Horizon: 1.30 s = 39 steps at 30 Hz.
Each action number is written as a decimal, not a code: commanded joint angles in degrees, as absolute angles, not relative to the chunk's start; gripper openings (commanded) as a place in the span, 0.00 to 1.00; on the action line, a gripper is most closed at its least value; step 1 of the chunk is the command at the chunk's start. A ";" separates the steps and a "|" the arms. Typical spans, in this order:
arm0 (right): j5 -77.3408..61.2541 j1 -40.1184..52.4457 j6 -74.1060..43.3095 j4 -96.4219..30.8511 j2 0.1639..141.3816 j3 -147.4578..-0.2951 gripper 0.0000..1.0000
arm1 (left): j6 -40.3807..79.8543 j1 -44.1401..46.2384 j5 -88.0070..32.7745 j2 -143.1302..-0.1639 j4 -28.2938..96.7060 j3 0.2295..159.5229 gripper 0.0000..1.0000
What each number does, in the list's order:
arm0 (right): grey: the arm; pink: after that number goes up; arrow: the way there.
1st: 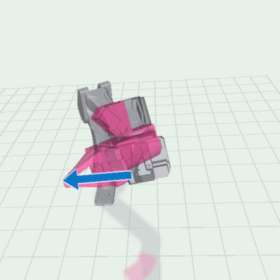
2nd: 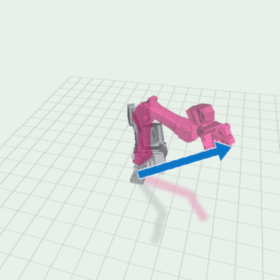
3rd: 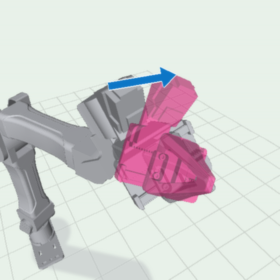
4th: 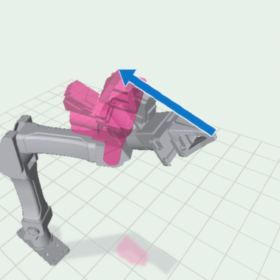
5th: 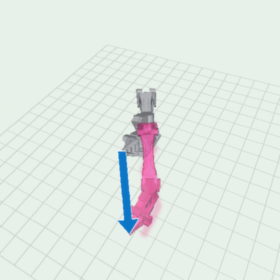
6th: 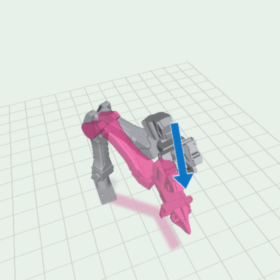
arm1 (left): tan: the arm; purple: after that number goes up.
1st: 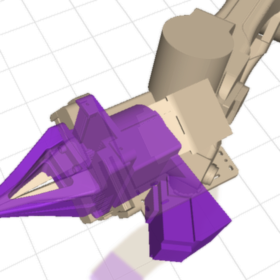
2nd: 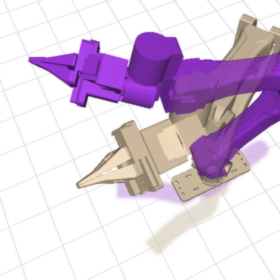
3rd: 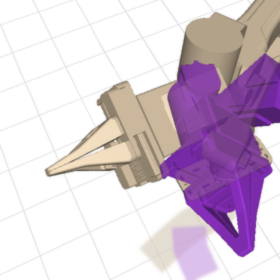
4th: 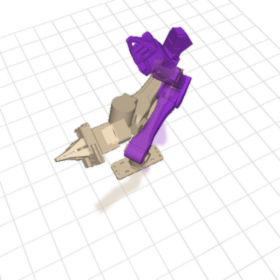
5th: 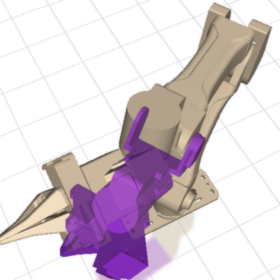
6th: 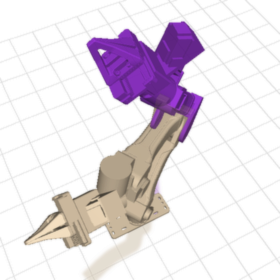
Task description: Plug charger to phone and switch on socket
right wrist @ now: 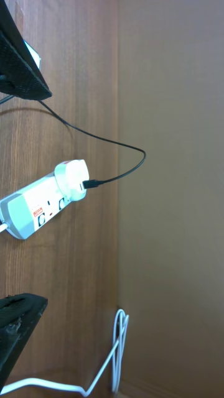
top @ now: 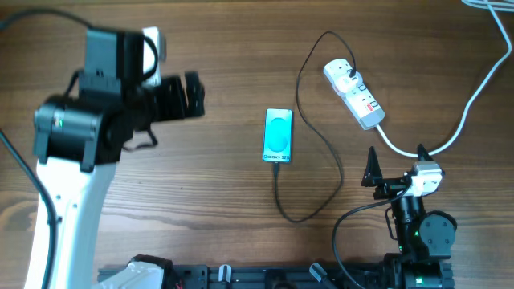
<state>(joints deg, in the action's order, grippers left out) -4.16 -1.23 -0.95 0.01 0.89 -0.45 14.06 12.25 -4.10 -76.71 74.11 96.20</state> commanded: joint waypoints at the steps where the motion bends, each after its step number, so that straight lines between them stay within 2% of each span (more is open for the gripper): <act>1: -3.46 -1.48 -0.10 0.05 0.21 -0.30 1.00 | 13.96 10.26 -2.26 -69.30 75.53 92.92 1.00; 5: -3.46 -1.48 -0.10 0.05 0.21 -0.30 1.00 | 13.91 7.60 -2.22 -62.89 75.66 88.05 1.00; 8: -3.46 -1.48 -0.10 0.05 0.21 -0.30 1.00 | 12.73 6.74 -2.26 -56.25 68.62 76.88 1.00; 14: -3.46 -1.48 -0.10 0.05 0.21 -0.30 1.00 | 6.17 6.74 -8.99 -41.74 35.35 49.04 1.00; 17: -3.44 -1.48 -0.12 0.05 0.21 -0.30 1.00 | 6.13 6.72 -8.91 -34.92 25.10 37.87 1.00; 26: -3.44 -1.48 -0.10 0.05 0.21 -0.30 1.00 | 6.20 6.72 -7.40 -15.03 12.51 17.50 1.00; 33: -3.46 -1.48 -0.10 0.05 0.21 -0.30 1.00 | 6.44 5.54 -6.11 -4.14 6.44 9.23 1.00; 39: -3.46 -1.48 -0.10 0.05 0.21 -0.30 1.00 | 7.18 3.18 -5.87 -0.19 2.37 6.00 1.00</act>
<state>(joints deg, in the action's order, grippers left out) -4.16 -1.23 -0.73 -0.01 0.73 -0.40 7.53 4.40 -6.70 -1.72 4.10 7.31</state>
